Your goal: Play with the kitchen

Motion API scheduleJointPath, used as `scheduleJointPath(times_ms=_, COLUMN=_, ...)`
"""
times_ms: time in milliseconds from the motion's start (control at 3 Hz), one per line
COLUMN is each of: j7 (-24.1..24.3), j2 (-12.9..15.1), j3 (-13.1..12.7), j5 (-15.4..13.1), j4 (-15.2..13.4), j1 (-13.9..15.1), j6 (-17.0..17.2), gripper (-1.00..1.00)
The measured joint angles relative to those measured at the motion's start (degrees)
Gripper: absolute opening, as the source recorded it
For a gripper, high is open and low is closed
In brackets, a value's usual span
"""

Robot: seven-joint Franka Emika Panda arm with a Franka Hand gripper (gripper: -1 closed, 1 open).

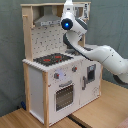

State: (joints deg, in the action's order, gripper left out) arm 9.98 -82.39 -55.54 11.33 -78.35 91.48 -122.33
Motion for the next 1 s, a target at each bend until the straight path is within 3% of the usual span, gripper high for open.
scheduleJointPath(times_ms=333, j7=0.0, j2=1.1, j3=-0.2, j5=0.0, j4=-0.7, j1=3.2, j6=4.7, gripper=-1.00)
scheduleJointPath(times_ms=667, j7=-0.3, j2=1.0, j3=1.8, j5=-0.4, j4=-4.8, j1=0.3, j6=7.6, gripper=-1.00)
scheduleJointPath(times_ms=1000, j7=-0.3, j2=0.6, j3=2.1, j5=-1.5, j4=-9.8, j1=-3.4, j6=7.6, gripper=-1.00)
